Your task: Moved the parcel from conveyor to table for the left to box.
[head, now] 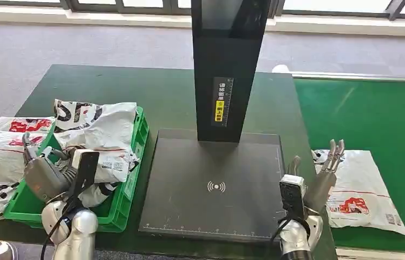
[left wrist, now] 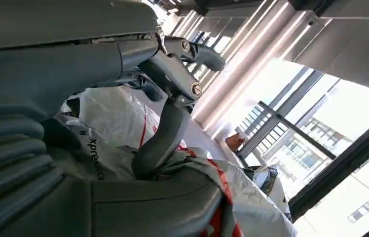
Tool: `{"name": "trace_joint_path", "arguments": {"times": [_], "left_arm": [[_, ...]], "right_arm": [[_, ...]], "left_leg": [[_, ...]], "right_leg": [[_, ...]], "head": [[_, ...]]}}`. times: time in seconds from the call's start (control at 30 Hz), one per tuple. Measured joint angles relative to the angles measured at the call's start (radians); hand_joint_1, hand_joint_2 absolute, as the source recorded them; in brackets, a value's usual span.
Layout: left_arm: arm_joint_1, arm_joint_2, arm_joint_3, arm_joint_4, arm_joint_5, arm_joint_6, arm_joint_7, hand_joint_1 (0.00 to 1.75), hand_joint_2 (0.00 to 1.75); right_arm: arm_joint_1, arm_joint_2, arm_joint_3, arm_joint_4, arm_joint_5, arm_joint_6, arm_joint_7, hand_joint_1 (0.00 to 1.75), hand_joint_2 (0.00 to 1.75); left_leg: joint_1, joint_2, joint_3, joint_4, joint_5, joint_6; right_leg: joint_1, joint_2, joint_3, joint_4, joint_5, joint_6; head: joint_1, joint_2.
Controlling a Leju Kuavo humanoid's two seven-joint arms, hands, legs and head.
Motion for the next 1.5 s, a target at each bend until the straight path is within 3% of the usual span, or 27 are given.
{"name": "trace_joint_path", "arguments": {"times": [0.17, 0.83, 0.87, 1.5], "left_arm": [[0.000, 0.000, 0.000, -0.003, 0.021, 0.000, -0.015, 0.00, 0.00], [0.021, 0.000, 0.081, -0.155, 0.299, 0.000, -0.283, 0.00, 0.00], [0.021, 0.000, 0.084, -0.158, 0.303, 0.000, -0.286, 0.00, 1.75], [0.023, 0.000, 0.097, -0.167, 0.314, 0.000, -0.298, 0.00, 1.75]], "right_arm": [[0.000, 0.000, 0.000, 0.002, -0.014, 0.001, 0.000, 0.00, 1.75], [-0.001, -0.001, 0.000, 0.029, -0.014, 0.000, 0.000, 0.00, 1.75], [-0.001, -0.001, 0.000, 0.030, -0.014, 0.000, 0.000, 0.00, 1.75], [0.000, -0.001, 0.000, 0.034, -0.015, 0.000, 0.000, 0.00, 1.75]], "left_leg": [[0.000, 0.000, 0.000, 0.000, 0.000, 0.000], [0.000, 0.000, 0.000, 0.000, 0.000, 0.000], [0.000, 0.000, 0.000, 0.000, 0.000, 0.000], [0.000, 0.000, 0.000, 0.000, 0.000, 0.000]], "right_leg": [[0.000, 0.000, 0.000, 0.000, 0.000, 0.000], [0.000, 0.000, 0.000, 0.000, 0.000, 0.000], [0.000, 0.000, 0.000, 0.000, 0.000, 0.000], [0.000, 0.000, 0.000, 0.000, 0.000, 0.000]], "head": [[0.000, 0.000], [0.000, 0.000], [0.000, 0.000], [0.000, 0.000]]}}
